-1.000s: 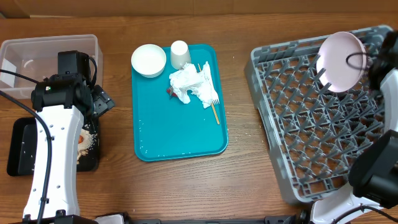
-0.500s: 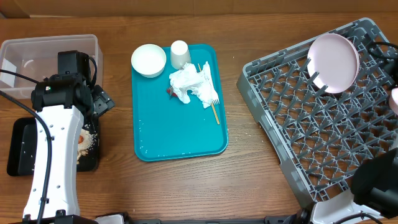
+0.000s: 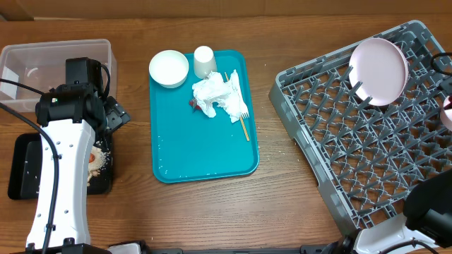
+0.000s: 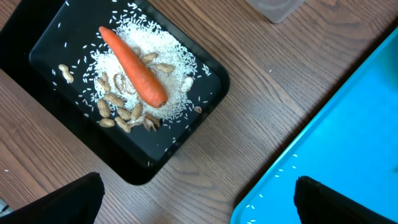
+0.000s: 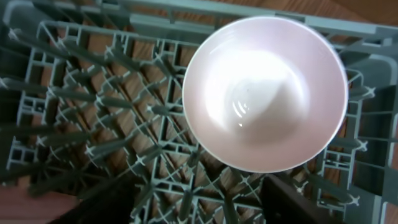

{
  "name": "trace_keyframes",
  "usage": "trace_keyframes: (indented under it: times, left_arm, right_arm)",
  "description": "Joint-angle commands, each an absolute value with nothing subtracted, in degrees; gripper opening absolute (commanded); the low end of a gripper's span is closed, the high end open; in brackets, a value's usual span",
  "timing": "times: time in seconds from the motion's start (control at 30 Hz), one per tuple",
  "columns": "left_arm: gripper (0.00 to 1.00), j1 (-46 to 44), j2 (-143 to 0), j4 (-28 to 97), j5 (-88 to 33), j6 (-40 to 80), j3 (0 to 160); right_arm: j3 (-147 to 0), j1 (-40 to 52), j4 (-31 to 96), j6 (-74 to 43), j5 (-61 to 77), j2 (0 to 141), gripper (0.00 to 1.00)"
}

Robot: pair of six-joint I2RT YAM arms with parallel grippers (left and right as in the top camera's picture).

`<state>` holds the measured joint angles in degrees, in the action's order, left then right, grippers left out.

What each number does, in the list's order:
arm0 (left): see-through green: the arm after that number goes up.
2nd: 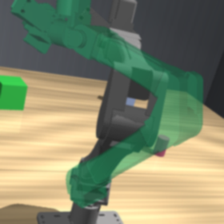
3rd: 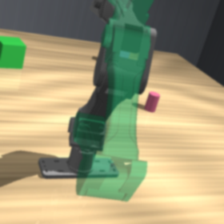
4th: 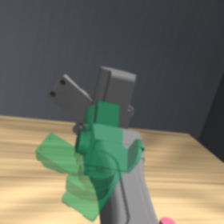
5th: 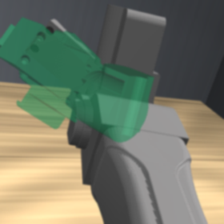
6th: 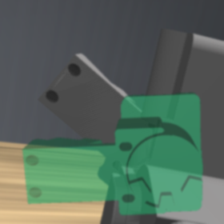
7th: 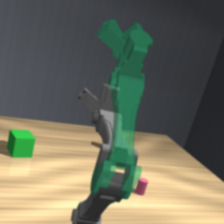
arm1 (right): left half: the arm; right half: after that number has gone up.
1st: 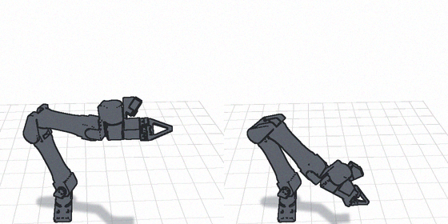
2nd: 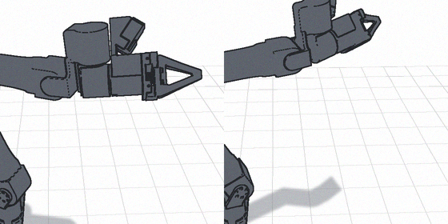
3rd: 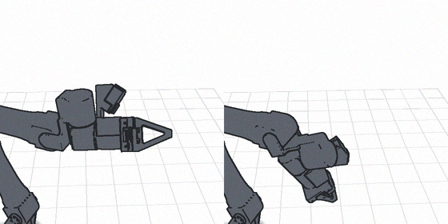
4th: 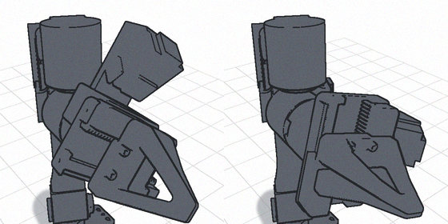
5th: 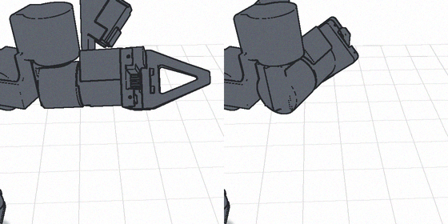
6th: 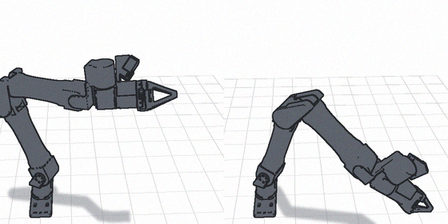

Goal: Sort waste into correct bins and load items into the dishwasher rack

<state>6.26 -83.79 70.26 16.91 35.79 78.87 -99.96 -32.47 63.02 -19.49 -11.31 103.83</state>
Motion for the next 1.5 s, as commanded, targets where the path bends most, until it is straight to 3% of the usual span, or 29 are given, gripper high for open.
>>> trace_keyframes:
  times: [0.0, 0.1, 0.33, 0.73, 1.07, 1.27, 1.47]
  left_arm:
    - [1.00, 6.3, -83.6, 70.1, 16.9, 35.1, 79.5]
    - [1.00, 6.3, -83.6, 70.1, 16.9, 35.1, 79.5]
    - [1.00, 6.3, -83.6, 70.1, 16.9, 35.1, 79.5]
    - [1.00, 6.3, -83.6, 70.1, 16.9, 35.1, 79.5]
    - [1.00, 6.3, -83.6, 70.1, 16.9, 35.1, 79.5]
    - [1.00, 6.3, -83.6, 70.1, 16.9, 35.1, 79.5]
    - [1.00, 6.3, -83.6, 70.1, 16.9, 35.1, 79.5]
  right_arm:
    - [-99.3, -32.1, 63.2, -18.8, -10.5, 104.6, 0.59]
    - [-97.9, -32.3, 63.5, -17.7, -13.5, 104.8, 0.54]
    - [-94.4, -32.5, 63.5, -17.3, -14.9, 106.0, 0.65]
    - [-93.0, -32.5, 61.8, -14.5, -20.4, 107.7, 0.65]
    - [-93.4, -30.3, 59.1, -6.5, -14.9, 107.7, 0.65]
    - [-96.1, -29.7, 58.5, -6.6, -15.0, 107.7, 0.65]
    - [-101.6, -30.5, 60.1, -13.8, -22.5, 107.7, 0.64]
